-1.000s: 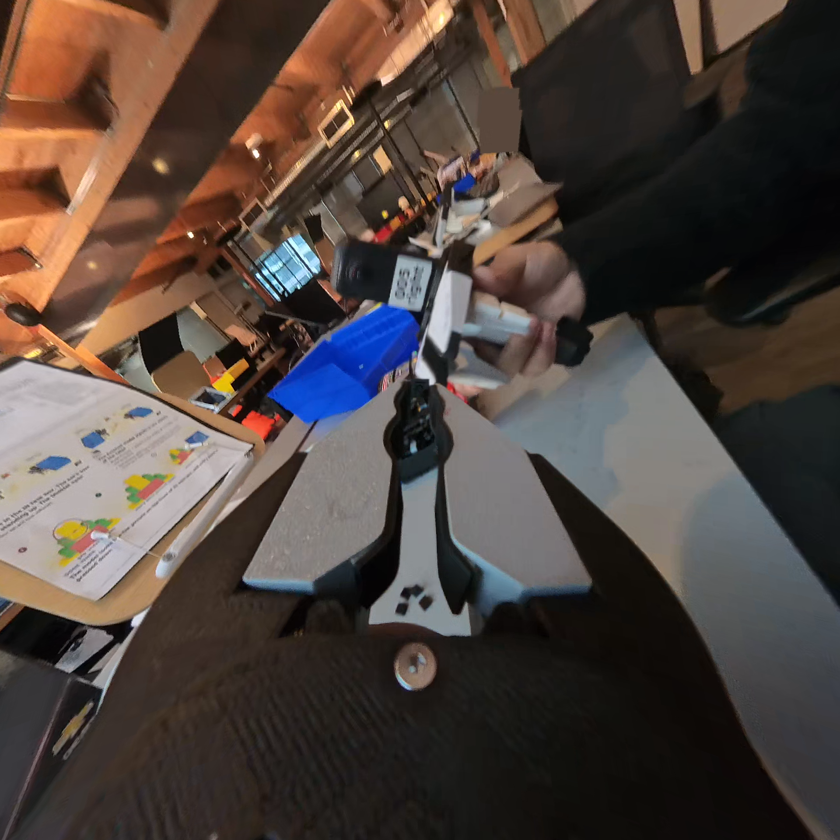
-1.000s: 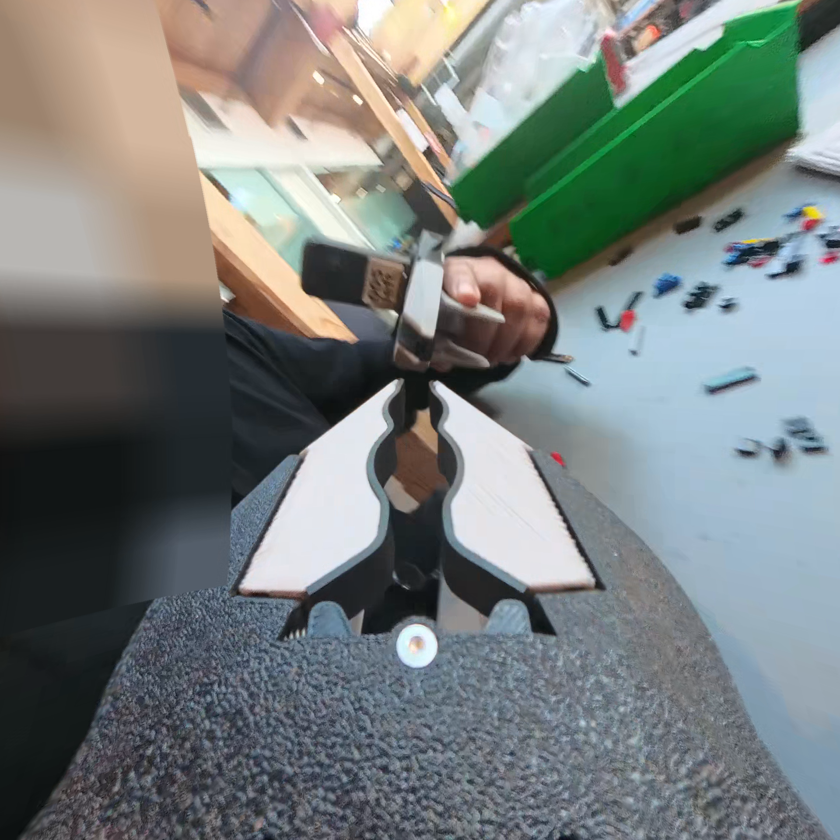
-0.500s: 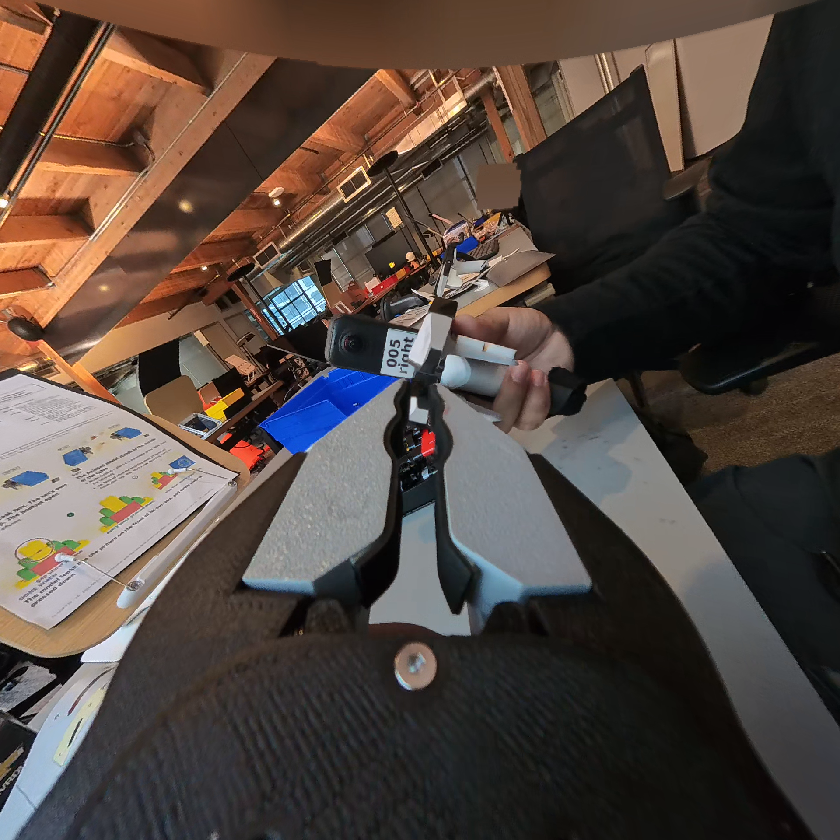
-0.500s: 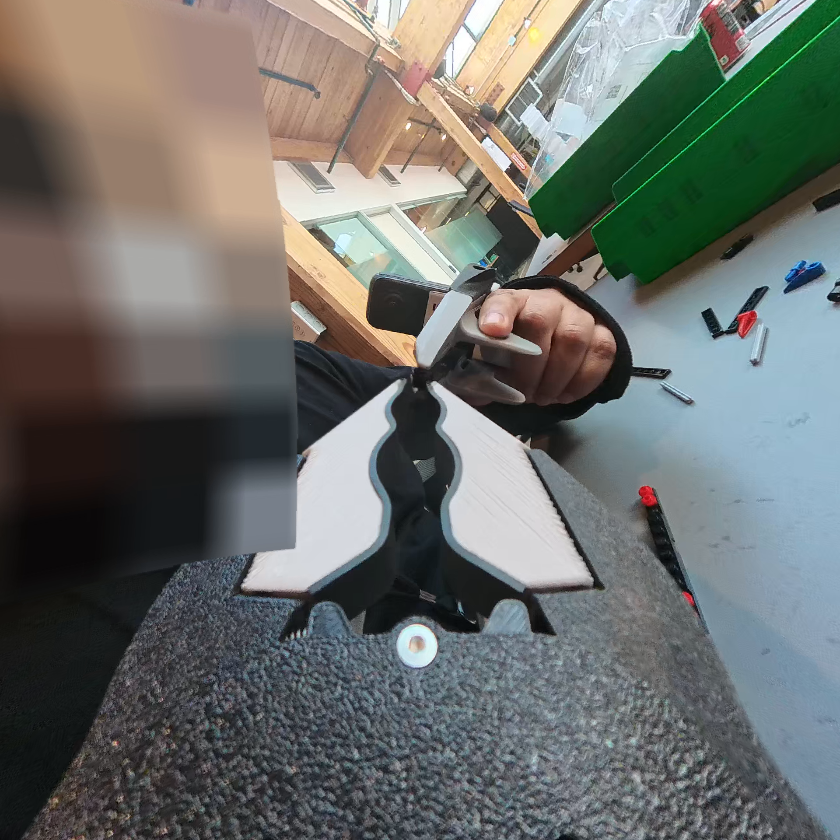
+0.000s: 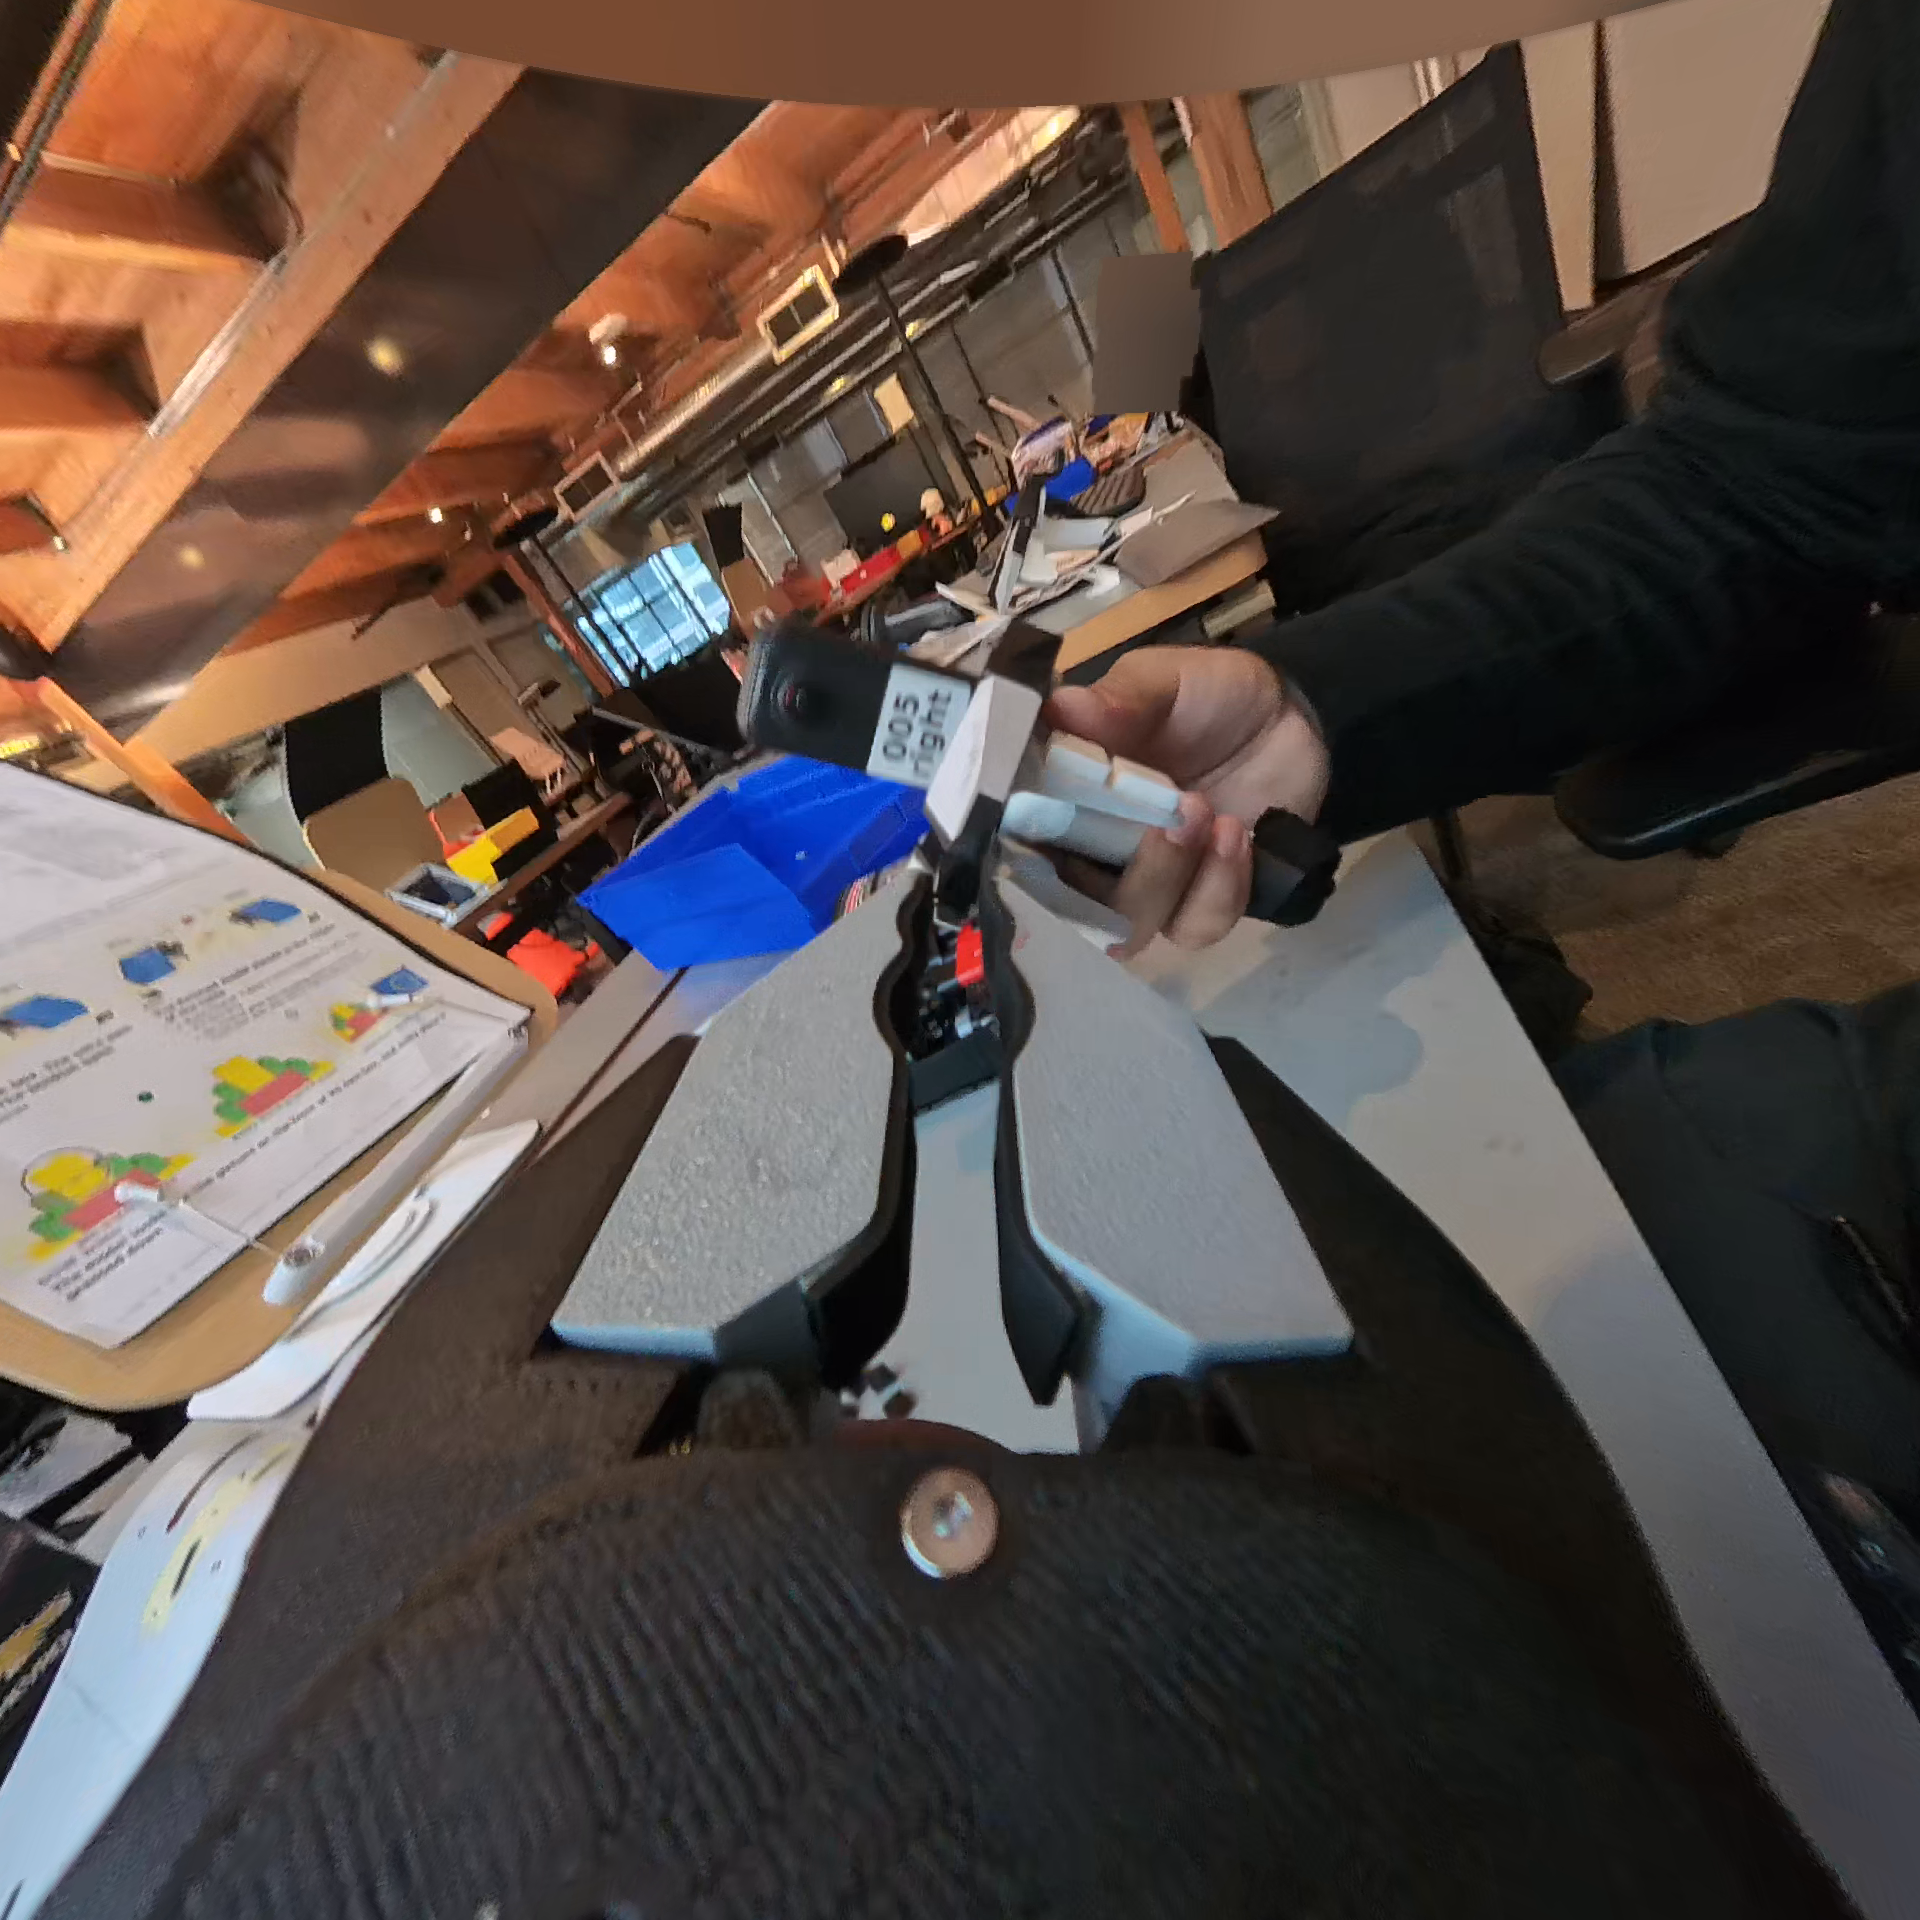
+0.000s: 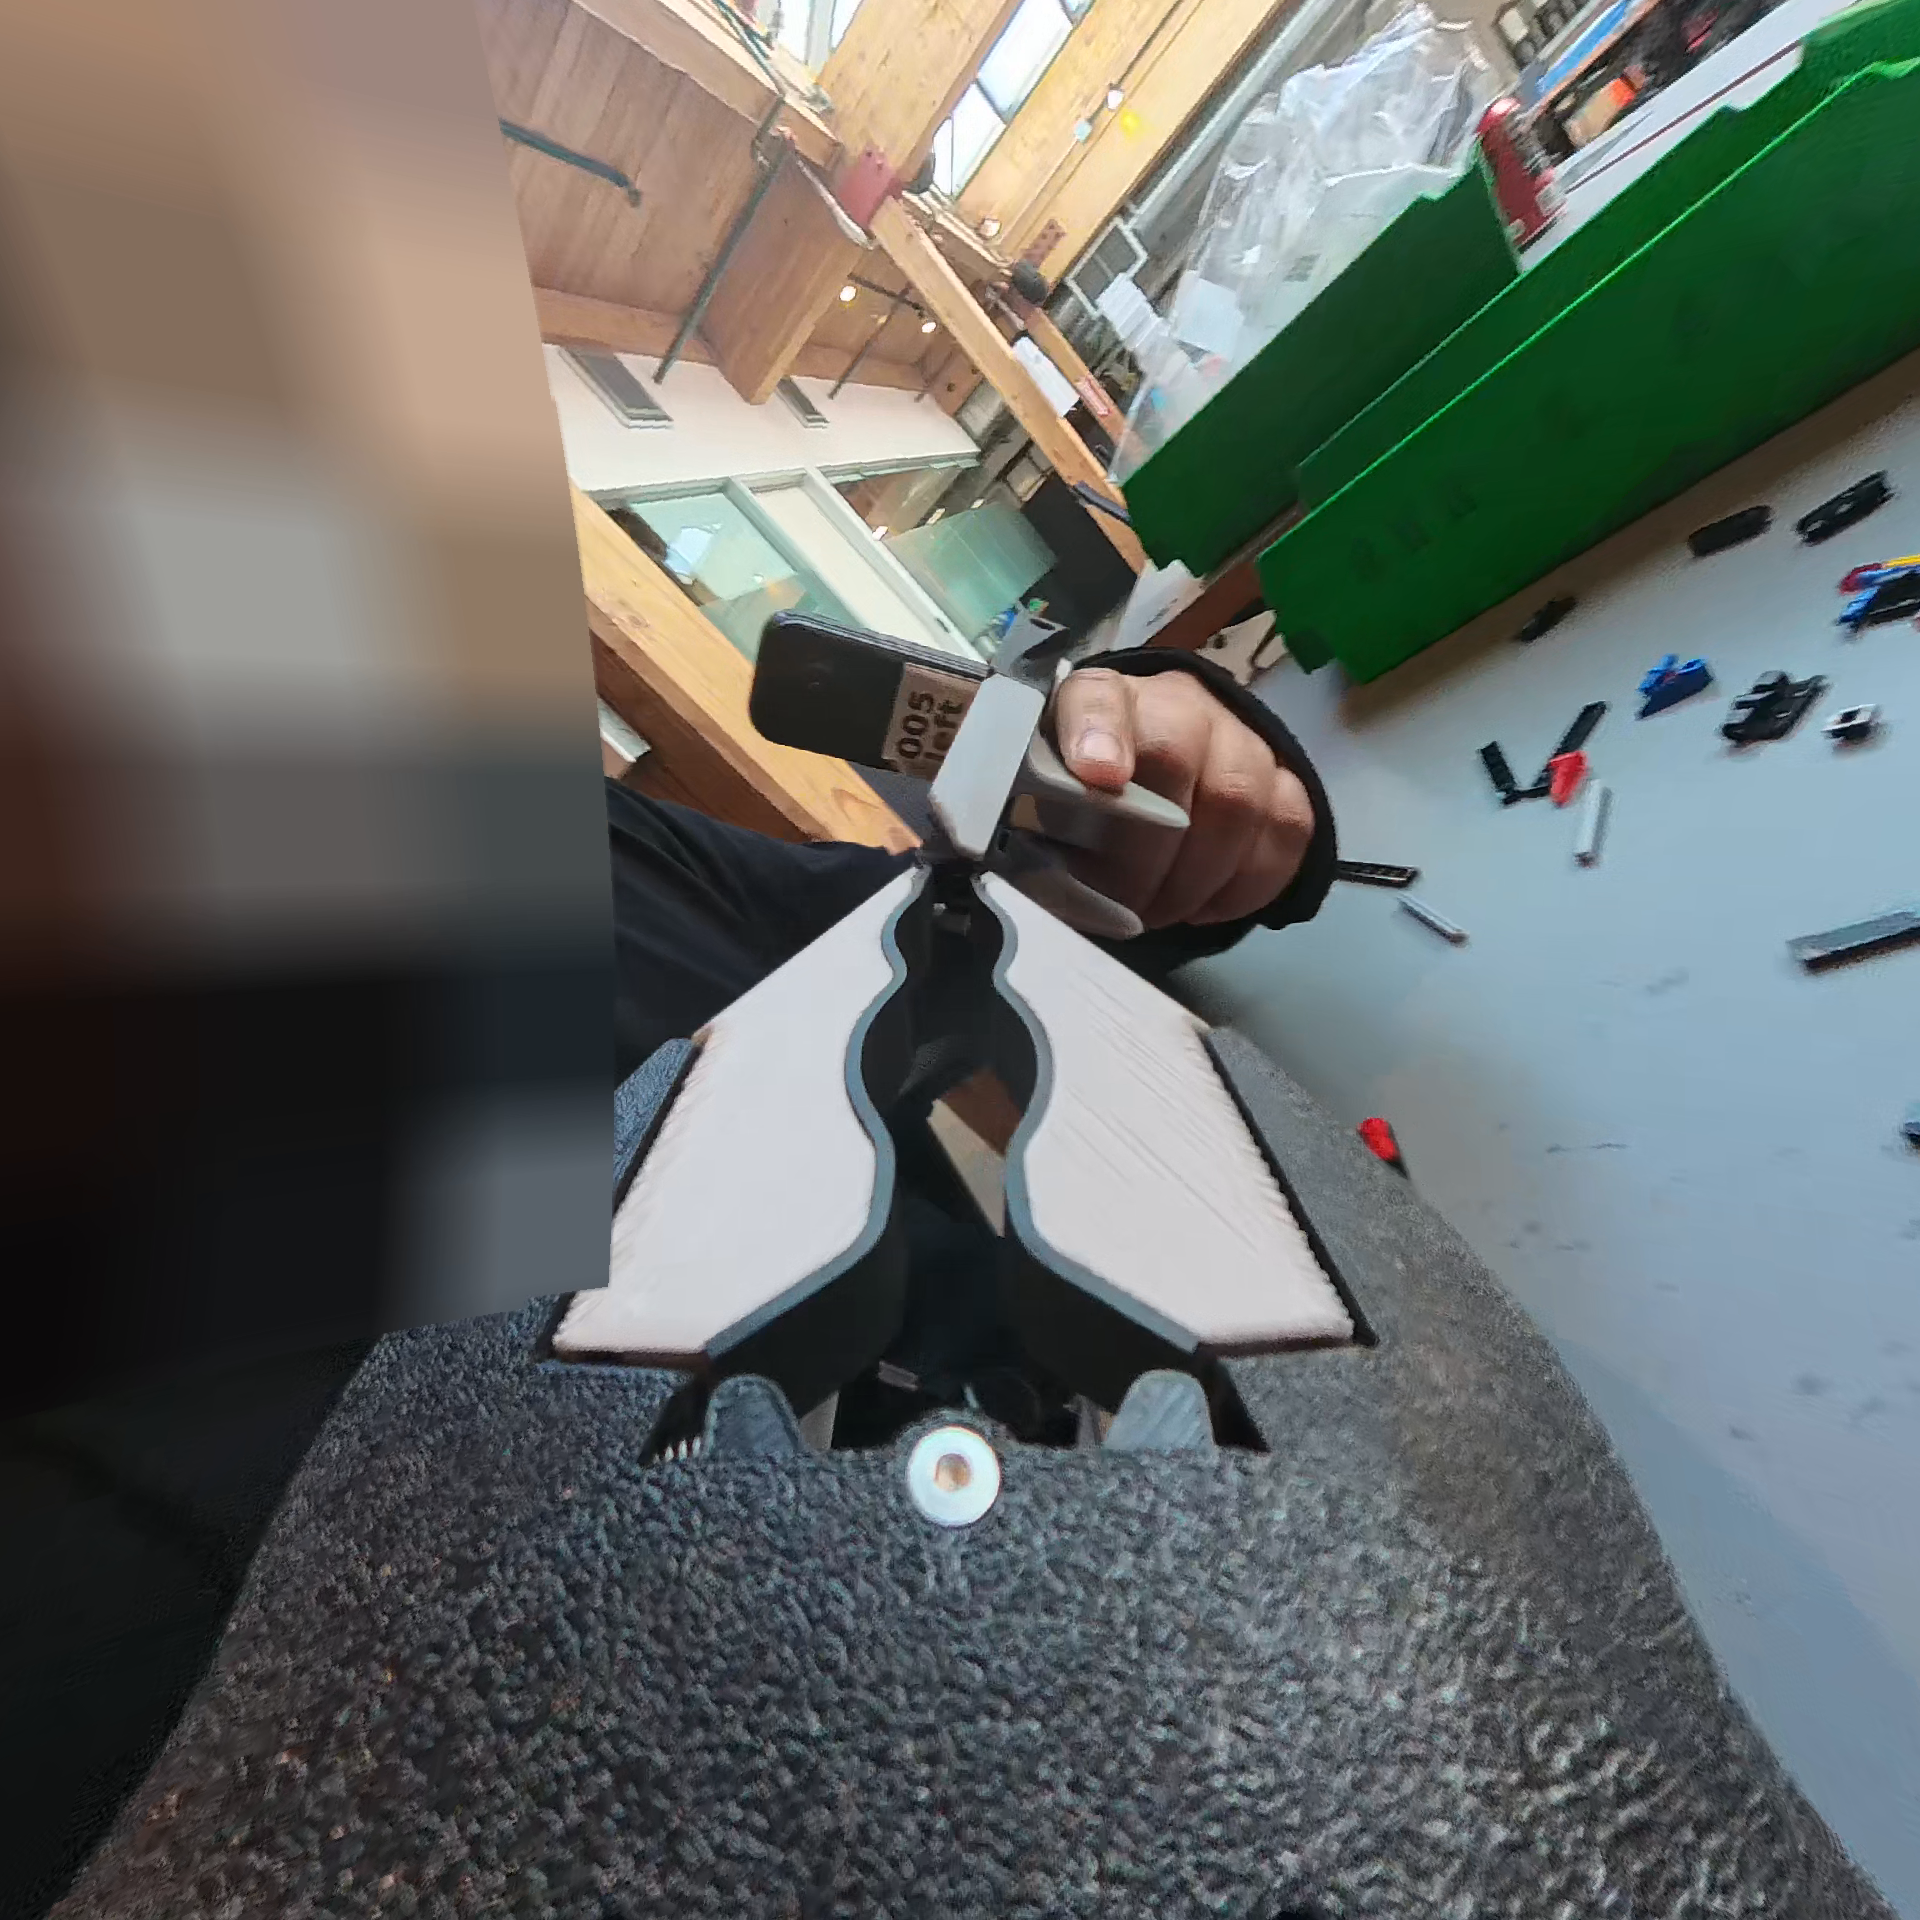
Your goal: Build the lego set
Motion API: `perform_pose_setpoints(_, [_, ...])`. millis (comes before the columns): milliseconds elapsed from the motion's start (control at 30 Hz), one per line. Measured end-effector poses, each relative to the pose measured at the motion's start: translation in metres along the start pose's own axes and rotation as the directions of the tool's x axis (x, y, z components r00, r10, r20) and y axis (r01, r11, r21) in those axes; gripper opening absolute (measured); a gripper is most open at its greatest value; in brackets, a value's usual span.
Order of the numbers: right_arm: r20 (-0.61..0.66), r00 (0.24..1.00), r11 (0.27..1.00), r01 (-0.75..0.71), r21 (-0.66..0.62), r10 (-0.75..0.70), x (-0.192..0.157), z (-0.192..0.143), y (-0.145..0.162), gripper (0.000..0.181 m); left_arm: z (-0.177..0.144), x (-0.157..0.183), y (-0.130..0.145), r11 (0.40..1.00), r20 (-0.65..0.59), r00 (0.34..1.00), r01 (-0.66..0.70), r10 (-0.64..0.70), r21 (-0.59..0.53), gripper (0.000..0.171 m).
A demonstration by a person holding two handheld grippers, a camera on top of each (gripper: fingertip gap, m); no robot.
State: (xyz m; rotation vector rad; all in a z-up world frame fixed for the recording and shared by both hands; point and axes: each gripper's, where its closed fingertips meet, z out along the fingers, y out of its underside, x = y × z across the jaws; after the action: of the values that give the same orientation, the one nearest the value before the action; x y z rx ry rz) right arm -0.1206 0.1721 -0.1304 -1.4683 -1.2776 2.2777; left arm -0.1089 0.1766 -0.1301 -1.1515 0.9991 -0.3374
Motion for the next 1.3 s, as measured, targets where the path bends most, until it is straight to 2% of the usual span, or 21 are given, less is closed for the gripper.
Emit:
perform_pose_setpoints(33, [-0.043, 0.998, 0.999, 0.038, -0.009, -0.038, 0.004, -0.001, 0.0, 0.006, -0.002, 0.001, 0.004, 1.0, -0.011, 1.0, 0.005, -0.005, -0.029, 0.008])
perform_pose_setpoints(133, [-0.221, 0.955, 0.978, 0.178, -0.11, -0.198, 0.025, -0.007, 0.01, 0.005, -0.017, 0.003, 0.024, 0.986, -0.061, 0.995, 0.071, -0.081, -0.152, 0.019])
perform_pose_setpoints(167, [-0.299, 0.91, 0.952, 0.238, -0.192, -0.288, 0.038, -0.011, 0.018, 0.005, -0.024, 0.009, 0.04, 0.961, -0.101, 0.984, 0.117, -0.146, -0.25, 0.022])
perform_pose_setpoints(233, [-0.39, 0.794, 0.865, 0.317, -0.389, -0.467, 0.061, -0.018, 0.038, 0.005, -0.04, 0.014, 0.084, 0.857, -0.082, 0.96, 0.2, -0.269, -0.475, 0.033])
perform_pose_setpoints(300, [-0.399, 0.702, 0.767, 0.333, -0.549, -0.59, 0.079, -0.022, 0.059, 0.005, -0.056, 0.025, 0.118, 0.755, -0.072, 0.942, 0.214, -0.326, -0.62, 0.03])
perform_pose_setpoints(400, [-0.346, 0.666, 0.678, 0.335, -0.654, -0.661, 0.088, -0.012, 0.079, 0.006, -0.066, 0.043, 0.139, 0.686, -0.107, 0.931, 0.176, -0.349, -0.706, 0.031])
perform_pose_setpoints(533, [-0.286, 0.599, 0.569, 0.358, -0.74, -0.748, 0.095, 0.0, 0.082, 0.006, -0.064, 0.047, 0.141, 0.678, -0.124, 0.925, 0.168, -0.36, -0.716, 0.021])
perform_pose_setpoints(633, [-0.229, 0.564, 0.483, 0.356, -0.8, -0.793, 0.102, 0.006, 0.086, 0.006, -0.065, 0.051, 0.142, 0.674, -0.141, 0.911, 0.176, -0.388, -0.718, 0.007])
perform_pose_setpoints(767, [-0.171, 0.533, 0.393, 0.336, -0.856, -0.828, 0.111, 0.012, 0.091, 0.005, -0.064, 0.051, 0.142, 0.671, -0.147, 0.903, 0.184, -0.405, -0.718, 0.005])
perform_pose_setpoints(1300, [-0.128, 0.551, 0.249, 0.151, -0.957, -0.824, 0.119, 0.011, 0.098, 0.005, -0.062, 0.05, 0.143, 0.65, -0.107, 0.893, 0.232, -0.437, -0.724, 0.005])
